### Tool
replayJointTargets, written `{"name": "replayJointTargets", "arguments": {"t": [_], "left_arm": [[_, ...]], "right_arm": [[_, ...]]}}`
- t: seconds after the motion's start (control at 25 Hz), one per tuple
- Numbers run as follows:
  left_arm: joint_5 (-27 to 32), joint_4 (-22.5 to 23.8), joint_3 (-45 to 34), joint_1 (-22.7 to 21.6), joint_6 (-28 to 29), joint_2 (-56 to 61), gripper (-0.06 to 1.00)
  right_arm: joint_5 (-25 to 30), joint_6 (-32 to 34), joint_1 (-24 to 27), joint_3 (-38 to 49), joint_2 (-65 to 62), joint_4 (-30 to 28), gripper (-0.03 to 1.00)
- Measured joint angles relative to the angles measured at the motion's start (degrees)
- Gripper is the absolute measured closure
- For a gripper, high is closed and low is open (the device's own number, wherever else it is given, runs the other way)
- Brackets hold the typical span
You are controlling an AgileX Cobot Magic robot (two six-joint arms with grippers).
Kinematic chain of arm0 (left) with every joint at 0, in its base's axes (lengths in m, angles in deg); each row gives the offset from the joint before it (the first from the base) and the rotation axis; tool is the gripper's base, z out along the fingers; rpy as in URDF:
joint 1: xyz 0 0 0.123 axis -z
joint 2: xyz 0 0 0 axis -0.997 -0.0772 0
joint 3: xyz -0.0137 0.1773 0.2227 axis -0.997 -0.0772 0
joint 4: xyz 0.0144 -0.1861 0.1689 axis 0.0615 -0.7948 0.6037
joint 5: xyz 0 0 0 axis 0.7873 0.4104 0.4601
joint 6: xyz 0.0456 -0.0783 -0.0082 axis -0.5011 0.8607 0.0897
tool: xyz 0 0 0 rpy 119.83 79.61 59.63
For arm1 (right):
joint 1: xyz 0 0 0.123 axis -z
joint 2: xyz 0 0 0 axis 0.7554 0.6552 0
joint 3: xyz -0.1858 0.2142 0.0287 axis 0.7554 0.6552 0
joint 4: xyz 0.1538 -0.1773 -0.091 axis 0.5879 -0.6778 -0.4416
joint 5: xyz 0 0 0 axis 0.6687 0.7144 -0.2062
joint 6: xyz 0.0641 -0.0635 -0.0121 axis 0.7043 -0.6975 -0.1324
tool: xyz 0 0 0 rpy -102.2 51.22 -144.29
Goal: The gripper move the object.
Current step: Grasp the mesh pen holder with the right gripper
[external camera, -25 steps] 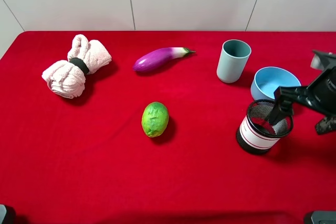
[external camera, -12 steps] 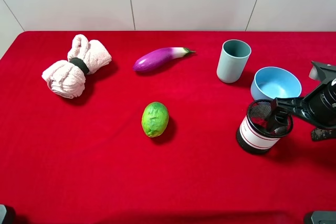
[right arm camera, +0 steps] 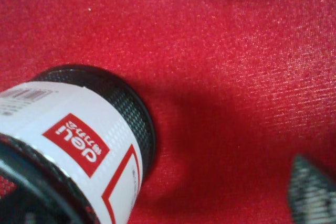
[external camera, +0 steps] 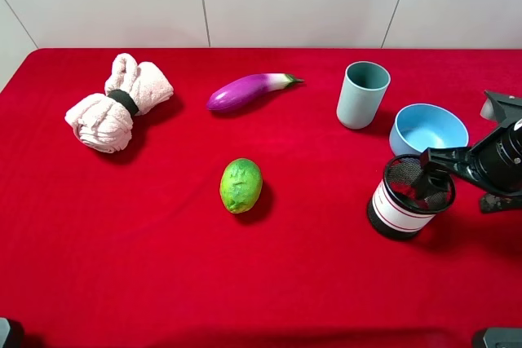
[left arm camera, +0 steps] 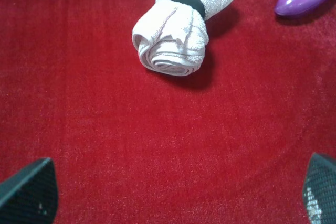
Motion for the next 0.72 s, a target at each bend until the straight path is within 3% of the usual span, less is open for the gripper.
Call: {"name": "replayJointTargets", "arguments": {"t": [0.28, 0.72], "left_arm": [[0.0, 0.0, 0.0, 0.0, 0.0, 0.0, 0.03], [0.0, 0.0, 0.0, 0.0, 0.0, 0.0, 0.03]], "right_arm": [[0.0, 0.0, 0.0, 0.0, 0.0, 0.0, 0.66], [-0.2, 0.1, -0.2, 0.0, 0.0, 0.5, 0.95]]}}
